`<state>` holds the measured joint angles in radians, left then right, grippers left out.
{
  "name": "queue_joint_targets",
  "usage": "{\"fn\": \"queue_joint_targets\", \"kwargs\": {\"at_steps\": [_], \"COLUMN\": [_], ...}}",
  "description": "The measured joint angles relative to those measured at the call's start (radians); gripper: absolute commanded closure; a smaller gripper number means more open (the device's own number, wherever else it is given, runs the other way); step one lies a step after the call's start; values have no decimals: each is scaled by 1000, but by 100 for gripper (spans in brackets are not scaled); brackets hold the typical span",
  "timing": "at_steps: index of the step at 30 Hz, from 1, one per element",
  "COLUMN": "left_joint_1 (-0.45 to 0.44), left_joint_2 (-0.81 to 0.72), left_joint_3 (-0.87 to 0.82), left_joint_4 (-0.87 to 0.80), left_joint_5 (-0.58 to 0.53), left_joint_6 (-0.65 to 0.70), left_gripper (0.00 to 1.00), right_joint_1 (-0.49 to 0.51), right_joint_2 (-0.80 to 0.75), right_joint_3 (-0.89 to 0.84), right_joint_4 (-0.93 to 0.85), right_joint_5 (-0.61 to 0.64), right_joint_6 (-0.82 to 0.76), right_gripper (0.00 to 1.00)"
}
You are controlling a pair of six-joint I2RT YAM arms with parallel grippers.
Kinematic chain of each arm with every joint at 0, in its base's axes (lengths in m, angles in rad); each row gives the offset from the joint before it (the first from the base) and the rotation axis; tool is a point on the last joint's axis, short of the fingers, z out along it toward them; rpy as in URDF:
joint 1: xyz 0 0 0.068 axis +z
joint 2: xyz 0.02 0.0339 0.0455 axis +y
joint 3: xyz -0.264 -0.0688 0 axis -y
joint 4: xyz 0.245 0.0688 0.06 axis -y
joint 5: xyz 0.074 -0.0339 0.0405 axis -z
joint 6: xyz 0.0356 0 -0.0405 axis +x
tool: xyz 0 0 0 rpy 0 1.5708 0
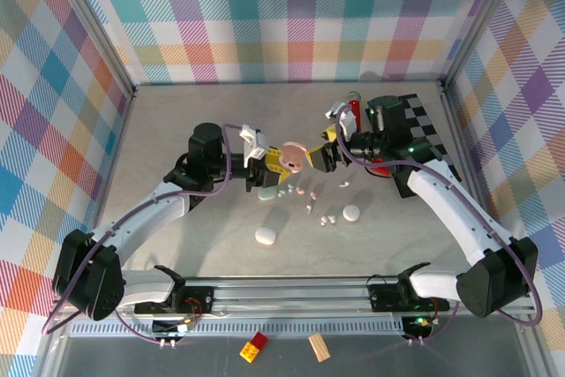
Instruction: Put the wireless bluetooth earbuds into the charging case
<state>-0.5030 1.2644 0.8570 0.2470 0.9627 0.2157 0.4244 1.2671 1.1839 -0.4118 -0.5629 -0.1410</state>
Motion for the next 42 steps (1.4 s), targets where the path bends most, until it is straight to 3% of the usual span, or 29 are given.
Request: {"fn": "queue_joint_targets", "kwargs": {"at_steps": [8,17,25,30,35,42], "left_joint_1": [8,82,101,107,117,163], "left_joint_2": [-3,-3,-9,-12,-13,-13], "left_joint_3": [-48,-152,-178,-182,-199,-246], "left_joint_4": [65,311,414,451,501,596], "left_joint_5": [-25,-68,-94,-95,-99,-101], "left_joint_6": [-15,-137,-183,-199,-224,-291], "left_gripper": [68,67,67,67,67,67], "right_joint_1": [-9,-124,-127,-68,-12,-6], "right_joint_2": [-95,-222,-40,89,211,404], "right_joint_3": [-91,-277,-365,-390,-384,-281], "right_joint_4": [58,241,271,275,288,268], "right_joint_5": [-24,38,171,206,196,150], "right_joint_6": [15,235,539,678,710,665], "right_gripper": [13,16,20,22,24,26]}}
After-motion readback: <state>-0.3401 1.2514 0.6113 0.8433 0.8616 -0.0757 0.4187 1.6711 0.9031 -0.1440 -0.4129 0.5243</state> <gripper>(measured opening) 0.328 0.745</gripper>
